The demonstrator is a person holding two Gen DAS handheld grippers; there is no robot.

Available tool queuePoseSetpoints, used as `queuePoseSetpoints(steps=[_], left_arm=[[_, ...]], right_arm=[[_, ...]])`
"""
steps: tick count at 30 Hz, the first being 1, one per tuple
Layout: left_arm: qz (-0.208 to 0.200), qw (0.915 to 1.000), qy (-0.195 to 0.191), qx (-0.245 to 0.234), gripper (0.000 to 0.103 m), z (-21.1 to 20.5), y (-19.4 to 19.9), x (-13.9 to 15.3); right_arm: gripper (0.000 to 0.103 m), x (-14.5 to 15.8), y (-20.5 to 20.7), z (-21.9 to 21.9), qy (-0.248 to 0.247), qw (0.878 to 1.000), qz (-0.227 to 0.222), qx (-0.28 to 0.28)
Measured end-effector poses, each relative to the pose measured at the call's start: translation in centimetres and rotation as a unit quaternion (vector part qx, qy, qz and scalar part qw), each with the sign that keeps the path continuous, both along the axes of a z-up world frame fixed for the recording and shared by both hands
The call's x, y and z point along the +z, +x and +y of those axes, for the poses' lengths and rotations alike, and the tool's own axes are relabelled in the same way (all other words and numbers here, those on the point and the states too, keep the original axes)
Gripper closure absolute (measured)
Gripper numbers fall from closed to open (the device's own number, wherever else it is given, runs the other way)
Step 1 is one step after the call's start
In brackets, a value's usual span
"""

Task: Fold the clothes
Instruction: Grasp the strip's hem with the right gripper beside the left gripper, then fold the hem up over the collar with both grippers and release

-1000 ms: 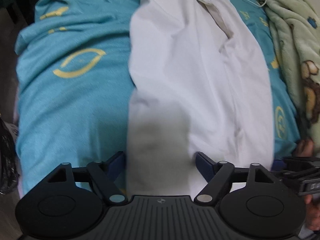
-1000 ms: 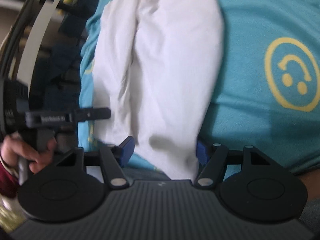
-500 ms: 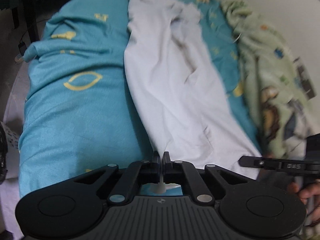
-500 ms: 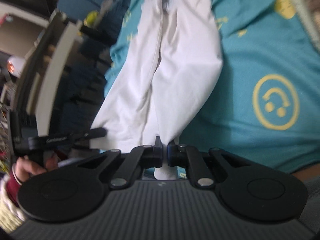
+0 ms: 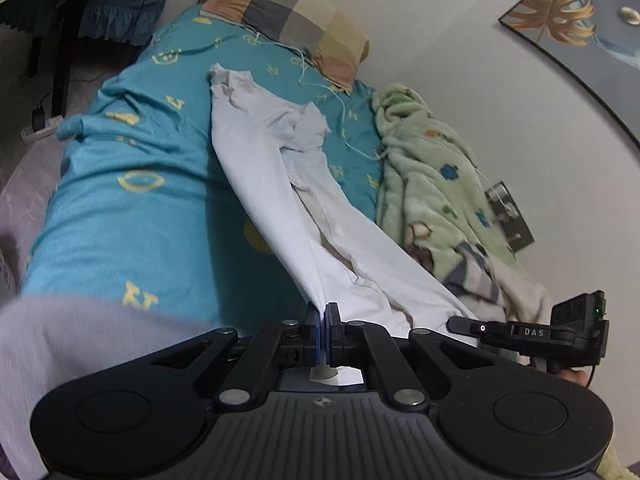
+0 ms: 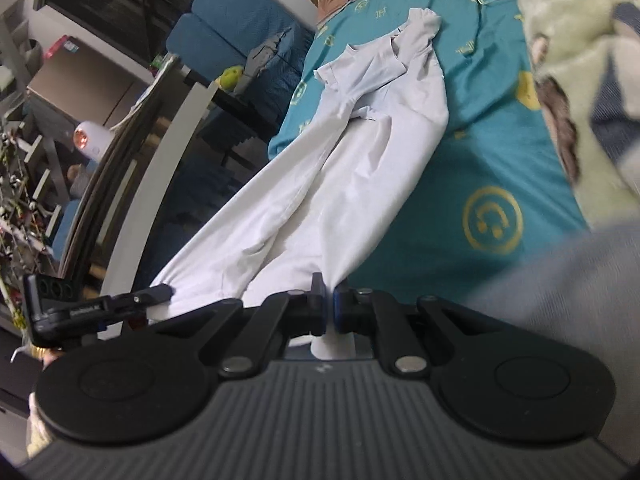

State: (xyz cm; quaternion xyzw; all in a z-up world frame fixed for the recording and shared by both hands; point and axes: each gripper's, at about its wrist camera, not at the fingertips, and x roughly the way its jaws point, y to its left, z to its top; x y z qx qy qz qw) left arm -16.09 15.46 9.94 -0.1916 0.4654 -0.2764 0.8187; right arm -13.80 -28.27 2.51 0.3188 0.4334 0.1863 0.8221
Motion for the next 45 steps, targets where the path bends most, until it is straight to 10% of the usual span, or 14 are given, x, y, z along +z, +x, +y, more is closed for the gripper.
queuePoseSetpoints(steps=[10, 22, 32, 41, 45], left_arm=[[-0.017, 0.9993, -0.032, -0.004, 0.101, -0.3, -1.3, -0.4], [-0.062, 0.9953, -0.042, 0.061, 0.101, -4.1, 19.3, 0.8], [-0.016, 0.9965, 0.007, 0.082, 0.1, -6.4, 37.3, -9.9], [0.048, 0.9951, 0.037, 0.077, 0.099, -7.1, 42.4, -19.3], [0.032, 0.9953, 0.044, 0.081, 0.07, -6.9, 41.3, -18.0]], right_arm=[[0.096, 0.0, -1.3, -1.3, 0.019, 0.999, 0.002, -0.029], [0.096, 1.7, 17.7, -3.1, 0.03, 0.995, -0.04, -0.085], [0.096, -8.3, 33.6, -3.7, -0.017, 0.994, 0.024, -0.103], [0.094, -15.3, 37.9, -3.8, -0.035, 0.992, 0.067, -0.1], [0.092, -13.9, 37.3, -3.2, -0.055, 0.993, 0.054, -0.091]])
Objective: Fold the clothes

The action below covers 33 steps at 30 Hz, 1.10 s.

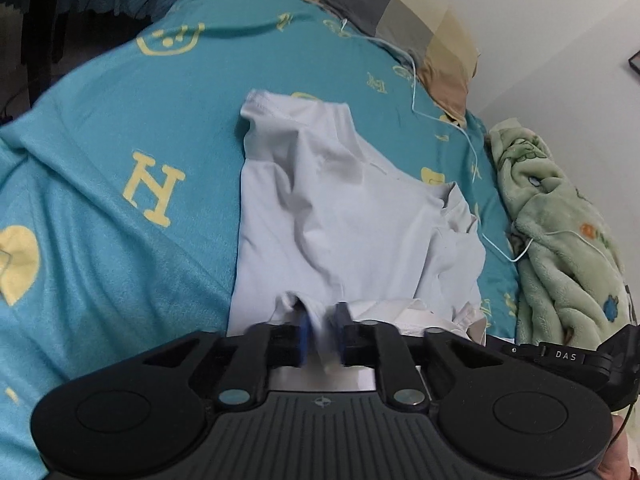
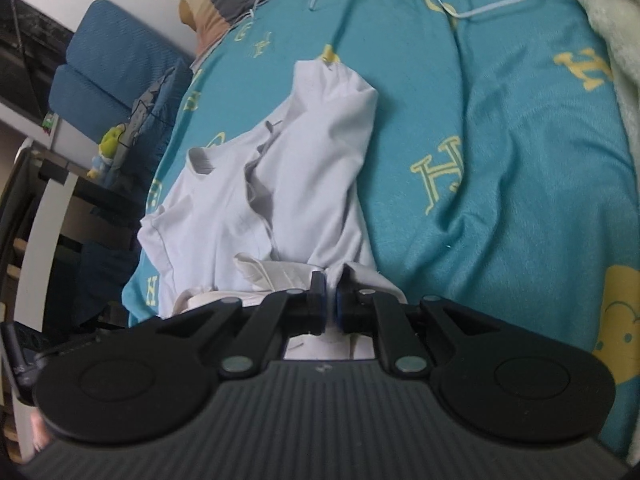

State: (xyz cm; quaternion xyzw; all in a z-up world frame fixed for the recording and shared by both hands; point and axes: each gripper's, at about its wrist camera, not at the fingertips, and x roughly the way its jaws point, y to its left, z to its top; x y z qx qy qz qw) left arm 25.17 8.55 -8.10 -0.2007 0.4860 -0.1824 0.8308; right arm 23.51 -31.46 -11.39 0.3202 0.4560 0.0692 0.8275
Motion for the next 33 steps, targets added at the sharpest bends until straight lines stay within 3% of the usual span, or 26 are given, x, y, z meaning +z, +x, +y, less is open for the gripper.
queuePoseSetpoints(steps=[1, 3, 4, 5, 9, 21, 23, 26, 29, 33], left_arm=[[-0.008, 0.9999, 0.006, -0.001, 0.06, -0.1, -0.6, 0.8], [-0.027, 0.9996, 0.009, -0.01, 0.049, -0.3, -2.3, 2.4], [-0.034, 0.9992, 0.011, -0.016, 0.044, -0.5, -3.4, 3.1], [-0.04, 0.9988, 0.017, -0.02, 0.042, -0.7, -4.6, 3.8], [-0.061, 0.9955, 0.057, -0.046, 0.034, -1.3, -9.8, 5.9], [-0.129, 0.9865, 0.075, -0.067, 0.019, -1.4, -24.2, 10.4], [-0.134, 0.9856, 0.078, -0.068, 0.017, -1.5, -25.8, 10.2], [-0.147, 0.9825, 0.095, -0.062, 0.014, -1.7, -27.8, 9.7], [-0.176, 0.9766, 0.11, -0.055, 0.0, -1.8, -29.0, 9.9], [-0.186, 0.9732, 0.126, -0.048, 0.0, -2.1, -29.4, 9.8]], right_arm=[[0.089, 0.6, -0.4, 0.3, -0.009, 1.0, -0.006, 0.005], [0.066, 2.1, -1.8, 1.2, -0.029, 0.999, -0.023, 0.018], [0.051, 2.9, -2.7, 1.8, -0.04, 0.999, -0.03, 0.021], [0.044, 3.6, -3.6, 2.3, -0.053, 0.998, -0.036, 0.023], [0.044, 6.4, -7.6, 4.3, -0.091, 0.993, -0.058, 0.042], [0.044, 13.7, -20.2, 7.1, -0.143, 0.978, -0.144, 0.042], [0.029, 13.9, -22.0, 7.5, -0.142, 0.976, -0.162, 0.043], [0.021, 13.2, -24.3, 8.4, -0.149, 0.971, -0.182, 0.047], [0.021, 12.1, -25.7, 8.9, -0.158, 0.968, -0.189, 0.045], [0.021, 11.9, -26.0, 9.3, -0.163, 0.963, -0.207, 0.05]])
